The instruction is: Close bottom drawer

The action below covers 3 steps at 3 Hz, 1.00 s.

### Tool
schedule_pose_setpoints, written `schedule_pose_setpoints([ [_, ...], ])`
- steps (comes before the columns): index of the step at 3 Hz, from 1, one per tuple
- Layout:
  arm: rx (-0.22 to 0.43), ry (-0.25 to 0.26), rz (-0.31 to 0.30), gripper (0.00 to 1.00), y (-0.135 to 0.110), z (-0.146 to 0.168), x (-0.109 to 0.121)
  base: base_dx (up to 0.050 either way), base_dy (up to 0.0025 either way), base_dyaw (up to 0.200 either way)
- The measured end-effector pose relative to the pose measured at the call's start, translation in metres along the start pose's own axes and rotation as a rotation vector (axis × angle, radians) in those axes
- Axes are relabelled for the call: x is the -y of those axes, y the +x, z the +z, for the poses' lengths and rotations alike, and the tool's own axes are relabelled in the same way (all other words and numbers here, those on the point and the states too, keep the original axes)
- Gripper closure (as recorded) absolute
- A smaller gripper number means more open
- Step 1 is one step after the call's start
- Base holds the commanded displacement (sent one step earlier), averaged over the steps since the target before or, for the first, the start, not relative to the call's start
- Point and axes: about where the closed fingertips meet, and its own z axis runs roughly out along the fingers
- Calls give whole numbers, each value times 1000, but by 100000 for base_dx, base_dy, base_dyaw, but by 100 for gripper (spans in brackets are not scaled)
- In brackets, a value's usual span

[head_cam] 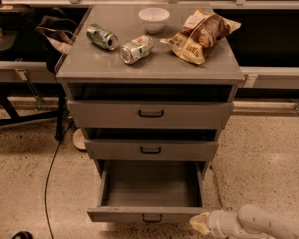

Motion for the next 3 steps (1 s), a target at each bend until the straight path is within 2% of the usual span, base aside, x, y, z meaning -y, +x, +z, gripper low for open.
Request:
schedule_pose_setpoints([
  [1,13,0,26,100,13,10,-1,0,0,0],
  [2,22,-21,47,100,23,20,-1,0,0,0],
  [3,26,-64,50,100,29,34,-1,0,0,0],
])
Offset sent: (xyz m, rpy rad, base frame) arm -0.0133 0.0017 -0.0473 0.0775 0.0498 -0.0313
